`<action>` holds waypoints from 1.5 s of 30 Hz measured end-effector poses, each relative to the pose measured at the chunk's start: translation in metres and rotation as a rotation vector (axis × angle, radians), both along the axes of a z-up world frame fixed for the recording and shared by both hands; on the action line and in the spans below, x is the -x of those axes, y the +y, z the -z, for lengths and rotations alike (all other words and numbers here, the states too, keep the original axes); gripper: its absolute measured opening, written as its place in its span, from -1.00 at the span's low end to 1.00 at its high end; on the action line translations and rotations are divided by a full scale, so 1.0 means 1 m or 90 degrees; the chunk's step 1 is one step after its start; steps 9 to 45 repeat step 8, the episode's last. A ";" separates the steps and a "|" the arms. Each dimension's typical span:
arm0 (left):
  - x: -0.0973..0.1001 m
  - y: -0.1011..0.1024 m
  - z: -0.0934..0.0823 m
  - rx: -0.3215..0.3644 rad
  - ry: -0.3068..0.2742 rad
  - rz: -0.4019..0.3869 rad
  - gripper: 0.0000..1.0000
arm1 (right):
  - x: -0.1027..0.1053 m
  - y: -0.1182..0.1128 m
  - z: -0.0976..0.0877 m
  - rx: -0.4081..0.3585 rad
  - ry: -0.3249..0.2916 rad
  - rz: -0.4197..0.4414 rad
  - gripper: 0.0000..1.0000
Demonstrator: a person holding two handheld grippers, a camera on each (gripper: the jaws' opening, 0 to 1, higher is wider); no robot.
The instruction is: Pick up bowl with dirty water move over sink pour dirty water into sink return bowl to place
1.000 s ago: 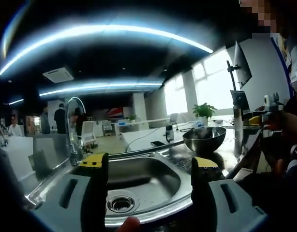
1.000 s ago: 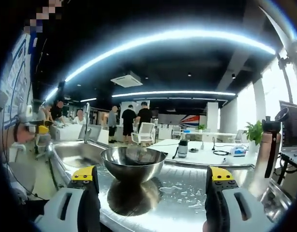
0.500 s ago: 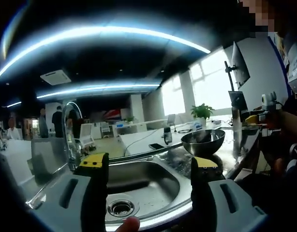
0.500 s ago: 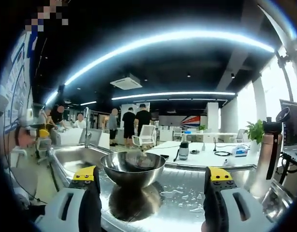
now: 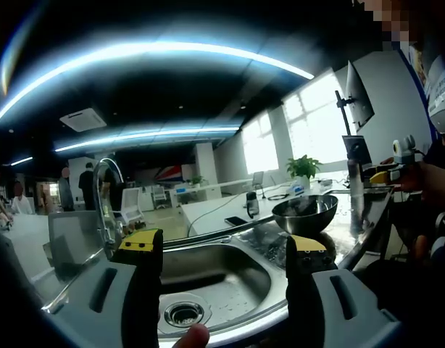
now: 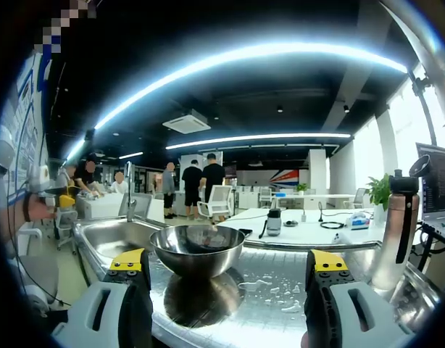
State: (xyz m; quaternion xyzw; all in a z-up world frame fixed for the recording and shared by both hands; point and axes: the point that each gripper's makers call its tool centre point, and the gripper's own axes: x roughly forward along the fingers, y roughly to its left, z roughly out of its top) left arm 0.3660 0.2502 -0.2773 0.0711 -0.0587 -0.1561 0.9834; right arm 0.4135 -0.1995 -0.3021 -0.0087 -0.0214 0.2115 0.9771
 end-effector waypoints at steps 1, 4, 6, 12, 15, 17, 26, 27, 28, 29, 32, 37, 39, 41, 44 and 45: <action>0.000 0.001 0.000 0.002 0.001 -0.001 0.37 | 0.000 -0.001 0.000 -0.001 -0.001 0.004 0.62; 0.000 0.001 0.001 0.007 0.001 0.000 0.37 | 0.002 -0.004 -0.001 -0.003 -0.002 0.008 0.62; 0.001 0.000 0.001 0.006 0.001 0.001 0.37 | 0.003 -0.005 -0.002 -0.005 -0.003 0.008 0.61; 0.001 0.000 0.000 0.004 0.000 0.001 0.37 | 0.004 -0.005 -0.002 -0.002 -0.003 0.008 0.61; 0.001 0.000 0.000 0.004 0.000 0.001 0.37 | 0.004 -0.005 -0.002 -0.002 -0.003 0.008 0.61; 0.001 0.000 0.000 0.004 0.000 0.001 0.37 | 0.004 -0.005 -0.002 -0.002 -0.003 0.008 0.61; 0.001 0.000 0.000 0.004 0.000 0.001 0.37 | 0.004 -0.005 -0.002 -0.002 -0.003 0.008 0.61; 0.001 0.000 0.000 0.004 0.000 0.001 0.37 | 0.004 -0.005 -0.002 -0.002 -0.003 0.008 0.61; 0.001 0.000 0.000 0.004 0.000 0.001 0.37 | 0.004 -0.005 -0.002 -0.002 -0.003 0.008 0.61; 0.001 0.000 0.000 0.004 0.000 0.001 0.37 | 0.004 -0.005 -0.002 -0.002 -0.003 0.008 0.61; 0.001 0.000 0.000 0.004 0.000 0.001 0.37 | 0.004 -0.005 -0.002 -0.002 -0.003 0.008 0.61; 0.001 0.000 0.000 0.004 0.000 0.001 0.37 | 0.004 -0.005 -0.002 -0.002 -0.003 0.008 0.61; 0.001 0.000 0.000 0.004 0.000 0.001 0.37 | 0.004 -0.005 -0.002 -0.002 -0.003 0.008 0.61; 0.001 0.000 0.000 0.004 0.000 0.001 0.37 | 0.004 -0.005 -0.002 -0.002 -0.003 0.008 0.61; 0.001 0.000 0.000 0.004 0.000 0.001 0.37 | 0.004 -0.005 -0.002 -0.002 -0.003 0.008 0.61; 0.001 0.000 0.000 0.004 0.000 0.001 0.37 | 0.004 -0.005 -0.002 -0.002 -0.003 0.008 0.61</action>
